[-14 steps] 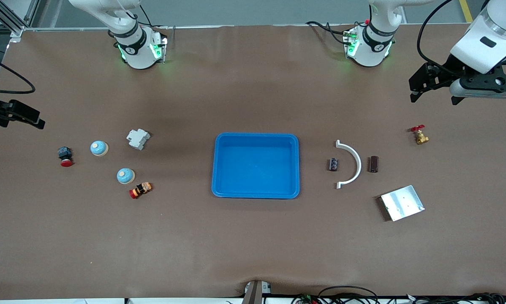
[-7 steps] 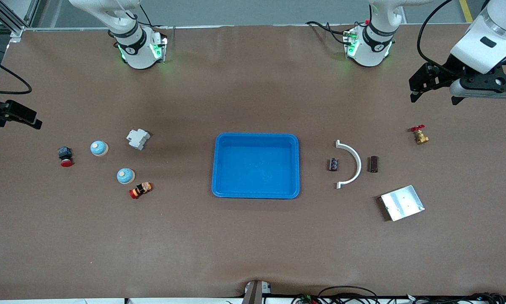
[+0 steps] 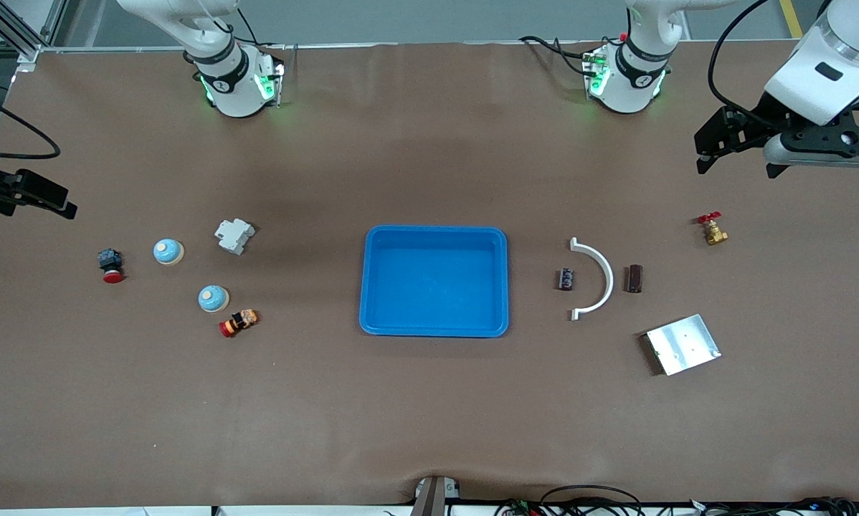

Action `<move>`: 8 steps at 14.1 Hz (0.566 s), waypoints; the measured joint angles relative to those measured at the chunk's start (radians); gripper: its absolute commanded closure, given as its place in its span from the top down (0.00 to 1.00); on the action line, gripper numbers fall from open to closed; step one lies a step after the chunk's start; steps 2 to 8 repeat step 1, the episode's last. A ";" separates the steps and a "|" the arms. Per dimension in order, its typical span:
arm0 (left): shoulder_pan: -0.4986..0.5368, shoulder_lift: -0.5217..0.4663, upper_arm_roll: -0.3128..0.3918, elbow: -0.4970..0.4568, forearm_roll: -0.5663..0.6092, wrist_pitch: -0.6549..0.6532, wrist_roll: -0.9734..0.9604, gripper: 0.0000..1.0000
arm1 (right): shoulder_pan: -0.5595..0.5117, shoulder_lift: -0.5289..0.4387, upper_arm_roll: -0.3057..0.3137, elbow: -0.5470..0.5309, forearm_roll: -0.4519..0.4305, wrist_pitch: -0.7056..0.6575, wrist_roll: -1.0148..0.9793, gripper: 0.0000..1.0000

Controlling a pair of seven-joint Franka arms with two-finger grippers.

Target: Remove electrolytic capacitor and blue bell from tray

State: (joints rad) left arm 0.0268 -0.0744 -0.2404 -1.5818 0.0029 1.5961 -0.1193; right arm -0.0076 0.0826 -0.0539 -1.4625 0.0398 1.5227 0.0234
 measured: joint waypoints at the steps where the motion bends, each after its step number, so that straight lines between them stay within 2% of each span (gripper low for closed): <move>1: 0.000 0.000 0.000 0.000 0.000 0.000 0.000 1.00 | 0.000 0.000 0.000 0.000 0.000 0.000 0.000 1.00; 8: 0.000 0.000 0.000 0.000 0.000 0.000 0.000 1.00 | 0.000 0.000 0.000 0.000 0.000 0.000 0.000 1.00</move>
